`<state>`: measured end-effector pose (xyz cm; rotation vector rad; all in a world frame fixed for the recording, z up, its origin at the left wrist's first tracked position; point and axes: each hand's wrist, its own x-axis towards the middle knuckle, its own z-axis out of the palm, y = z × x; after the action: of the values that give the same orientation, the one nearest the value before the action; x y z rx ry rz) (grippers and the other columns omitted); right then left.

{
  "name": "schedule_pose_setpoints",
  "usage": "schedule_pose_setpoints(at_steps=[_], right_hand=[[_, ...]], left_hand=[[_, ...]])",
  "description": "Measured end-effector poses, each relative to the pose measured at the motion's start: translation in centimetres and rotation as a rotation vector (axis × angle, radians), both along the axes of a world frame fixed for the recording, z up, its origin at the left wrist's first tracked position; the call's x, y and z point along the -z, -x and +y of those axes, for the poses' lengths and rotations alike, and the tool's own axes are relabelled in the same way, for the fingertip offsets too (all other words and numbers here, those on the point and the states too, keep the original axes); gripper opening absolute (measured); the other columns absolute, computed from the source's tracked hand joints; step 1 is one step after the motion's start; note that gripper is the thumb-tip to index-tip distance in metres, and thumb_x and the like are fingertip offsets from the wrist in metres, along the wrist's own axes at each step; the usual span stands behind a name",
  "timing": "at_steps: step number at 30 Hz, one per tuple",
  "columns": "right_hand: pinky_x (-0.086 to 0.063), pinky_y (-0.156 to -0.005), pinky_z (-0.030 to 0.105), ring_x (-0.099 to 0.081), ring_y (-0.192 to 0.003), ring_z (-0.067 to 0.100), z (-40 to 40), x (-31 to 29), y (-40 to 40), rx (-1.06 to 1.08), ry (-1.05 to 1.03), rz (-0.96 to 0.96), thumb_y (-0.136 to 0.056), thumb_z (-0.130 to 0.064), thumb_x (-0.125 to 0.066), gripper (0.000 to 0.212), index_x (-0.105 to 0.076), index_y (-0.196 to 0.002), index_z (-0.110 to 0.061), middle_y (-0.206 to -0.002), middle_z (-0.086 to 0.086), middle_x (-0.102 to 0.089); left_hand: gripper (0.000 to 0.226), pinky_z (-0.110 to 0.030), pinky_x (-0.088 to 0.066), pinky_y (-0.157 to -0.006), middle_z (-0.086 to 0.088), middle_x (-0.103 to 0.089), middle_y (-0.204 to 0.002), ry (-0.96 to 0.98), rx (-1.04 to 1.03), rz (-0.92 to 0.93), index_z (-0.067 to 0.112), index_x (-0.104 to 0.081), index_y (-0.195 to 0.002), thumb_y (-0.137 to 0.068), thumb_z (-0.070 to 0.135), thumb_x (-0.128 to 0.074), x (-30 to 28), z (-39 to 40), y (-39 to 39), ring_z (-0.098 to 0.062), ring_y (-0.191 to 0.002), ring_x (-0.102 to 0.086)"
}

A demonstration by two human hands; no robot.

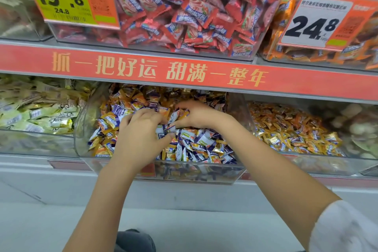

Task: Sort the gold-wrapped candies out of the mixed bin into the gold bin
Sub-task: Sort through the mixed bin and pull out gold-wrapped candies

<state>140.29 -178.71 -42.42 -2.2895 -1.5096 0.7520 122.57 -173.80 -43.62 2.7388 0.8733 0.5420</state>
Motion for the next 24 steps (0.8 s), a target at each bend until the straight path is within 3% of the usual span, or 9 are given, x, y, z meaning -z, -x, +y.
schedule_pose_setpoints(at_steps=[2,4,7,8,10,12,14,19,24], right_hand=[[-0.047,-0.086,0.025,-0.055,-0.119,0.020,-0.9,-0.7,0.1,0.057,-0.087,0.083,-0.080,-0.044,-0.072,0.072,-0.044,-0.141,-0.018,-0.141,0.001,-0.048],[-0.048,-0.059,0.017,-0.064,-0.079,0.012,-2.2,-1.9,0.5,0.101,-0.146,0.142,-0.082,-0.042,-0.071,0.061,-0.050,-0.133,-0.019,-0.119,-0.007,-0.054],[-0.044,-0.044,0.021,-0.048,-0.047,0.008,-3.6,-2.6,0.5,0.128,-0.156,0.273,-0.088,-0.030,-0.066,0.022,-0.057,-0.108,-0.023,-0.088,-0.011,-0.053],[-0.042,-0.042,0.021,-0.043,-0.045,0.008,-3.9,-2.7,0.6,0.150,-0.179,0.352,-0.089,-0.025,-0.065,0.010,-0.059,-0.097,-0.023,-0.080,-0.007,-0.054],[-0.039,-0.042,0.022,-0.040,-0.049,0.011,-4.5,-2.6,0.8,0.202,-0.221,0.491,-0.088,-0.020,-0.066,0.007,-0.062,-0.094,-0.020,-0.078,0.002,-0.057],[-0.040,-0.042,0.021,-0.045,-0.055,0.014,-4.8,-2.4,0.6,0.267,-0.233,0.621,-0.086,-0.022,-0.070,0.022,-0.063,-0.104,-0.013,-0.081,0.006,-0.060],[-0.041,-0.044,0.020,-0.052,-0.058,0.014,-5.2,-2.4,0.4,0.310,-0.248,0.730,-0.085,-0.025,-0.070,0.022,-0.064,-0.101,-0.012,-0.077,0.003,-0.064],[-0.046,-0.045,0.018,-0.050,-0.043,0.007,-5.7,-2.8,0.2,0.345,-0.268,0.920,-0.088,-0.024,-0.065,0.016,-0.062,-0.095,-0.010,-0.063,0.000,-0.062],[-0.044,-0.042,0.013,-0.050,-0.046,0.006,-6.5,-3.1,0.5,0.480,-0.281,1.082,-0.092,-0.020,-0.061,0.017,-0.059,-0.102,-0.006,-0.071,0.002,-0.057]], left_hand=[[0.047,-0.039,-0.024,-0.104,0.007,-0.058,-0.122,0.014,-0.007,-0.071,0.026,-0.054,-0.124,-0.084,0.050,-0.061,-0.2,-0.1,-0.4,-0.015,-0.123,-0.045],[0.055,-0.041,-0.033,-0.103,0.005,-0.058,-0.126,0.078,0.035,-0.186,0.026,-0.050,-0.132,-0.084,0.048,-0.063,-0.5,-0.3,-0.9,-0.017,-0.120,-0.049],[0.057,-0.028,-0.045,-0.096,0.007,-0.057,-0.126,0.354,0.120,-0.380,0.026,-0.048,-0.138,-0.086,0.036,-0.067,-1.1,-1.1,-2.2,-0.007,-0.110,-0.055],[0.056,-0.023,-0.048,-0.091,0.009,-0.058,-0.120,0.440,0.135,-0.417,0.026,-0.048,-0.137,-0.085,0.032,-0.068,-1.3,-1.3,-2.6,0.000,-0.102,-0.057],[0.058,-0.018,-0.053,-0.078,0.013,-0.059,-0.109,0.589,0.158,-0.452,0.026,-0.048,-0.137,-0.083,0.025,-0.071,-1.7,-1.5,-3.2,0.007,-0.088,-0.061],[0.070,-0.019,-0.055,-0.075,0.013,-0.058,-0.108,0.698,0.201,-0.401,0.029,-0.044,-0.139,-0.078,0.021,-0.077,-1.8,-1.3,-3.3,0.002,-0.085,-0.065],[0.078,-0.023,-0.057,-0.076,0.008,-0.060,-0.110,0.745,0.214,-0.352,0.030,-0.041,-0.140,-0.074,0.015,-0.080,-1.7,-1.1,-3.1,-0.005,-0.079,-0.069],[0.043,-0.020,-0.057,-0.069,-0.003,-0.072,-0.088,0.884,0.117,-0.477,0.016,-0.063,-0.117,-0.078,0.005,-0.075,-2.1,-1.1,-3.1,-0.010,-0.068,-0.070],[0.020,-0.015,-0.053,-0.063,-0.005,-0.073,-0.082,1.000,0.100,-0.535,0.010,-0.070,-0.098,-0.081,0.000,-0.070,-2.4,-0.3,-2.2,-0.011,-0.067,-0.071]])
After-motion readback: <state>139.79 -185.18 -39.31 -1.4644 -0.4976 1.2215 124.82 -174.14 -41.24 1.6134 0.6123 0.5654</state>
